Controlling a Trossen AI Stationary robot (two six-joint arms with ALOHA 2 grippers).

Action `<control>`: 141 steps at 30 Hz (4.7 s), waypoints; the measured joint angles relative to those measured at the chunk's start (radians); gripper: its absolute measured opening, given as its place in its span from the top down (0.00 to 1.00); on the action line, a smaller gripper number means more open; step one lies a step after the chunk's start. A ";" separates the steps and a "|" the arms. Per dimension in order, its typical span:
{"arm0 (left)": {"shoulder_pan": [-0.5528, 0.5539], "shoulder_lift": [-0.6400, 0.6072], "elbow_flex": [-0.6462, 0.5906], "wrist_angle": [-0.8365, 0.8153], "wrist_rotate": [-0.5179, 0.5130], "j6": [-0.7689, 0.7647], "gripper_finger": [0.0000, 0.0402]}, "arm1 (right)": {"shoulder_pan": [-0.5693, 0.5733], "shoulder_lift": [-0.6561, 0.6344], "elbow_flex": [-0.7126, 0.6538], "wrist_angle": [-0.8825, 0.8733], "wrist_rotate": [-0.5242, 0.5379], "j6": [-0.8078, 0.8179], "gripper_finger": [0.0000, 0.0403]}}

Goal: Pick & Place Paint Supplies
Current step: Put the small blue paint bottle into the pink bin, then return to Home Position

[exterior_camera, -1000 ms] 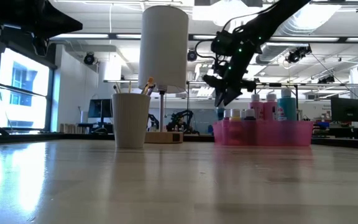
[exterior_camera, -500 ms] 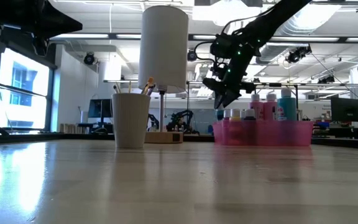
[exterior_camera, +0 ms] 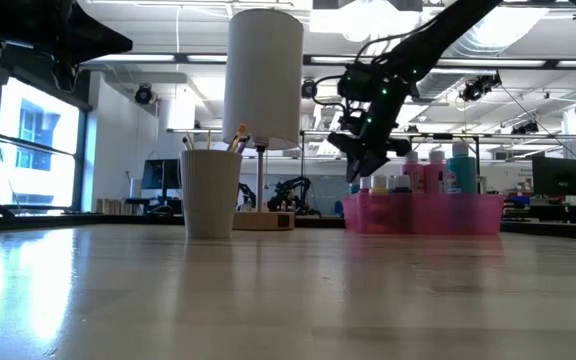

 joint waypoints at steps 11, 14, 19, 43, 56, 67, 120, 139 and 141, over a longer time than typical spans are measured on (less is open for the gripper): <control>0.000 0.000 0.000 0.000 0.000 0.000 1.00 | -0.004 0.000 0.000 -0.026 -0.022 -0.004 0.68; 0.000 0.000 0.000 0.000 0.000 0.000 1.00 | -0.004 0.000 0.000 -0.030 -0.021 -0.004 0.64; 0.000 0.000 0.000 0.000 0.000 0.000 1.00 | -0.004 0.000 0.000 -0.029 -0.018 -0.004 0.56; 0.000 0.000 0.000 0.001 0.002 0.000 1.00 | 0.008 -0.214 0.068 -0.012 -0.023 -0.101 0.49; 0.000 0.000 0.000 0.000 0.003 0.000 1.00 | 0.151 -0.429 0.068 -0.010 -0.129 -0.121 0.64; 0.000 0.000 0.000 0.000 0.000 0.000 1.00 | 0.213 -0.469 0.068 0.012 -0.129 -0.132 0.98; 0.000 0.000 0.001 0.228 0.249 0.182 1.00 | 0.505 -0.468 0.068 0.019 -0.257 -0.043 0.99; 0.000 0.000 0.001 0.233 0.323 0.215 1.00 | 0.768 -0.451 0.065 0.097 -0.041 -0.019 0.99; 0.000 0.000 0.001 0.233 0.331 0.218 1.00 | 0.776 -0.448 0.066 0.100 -0.039 -0.027 0.99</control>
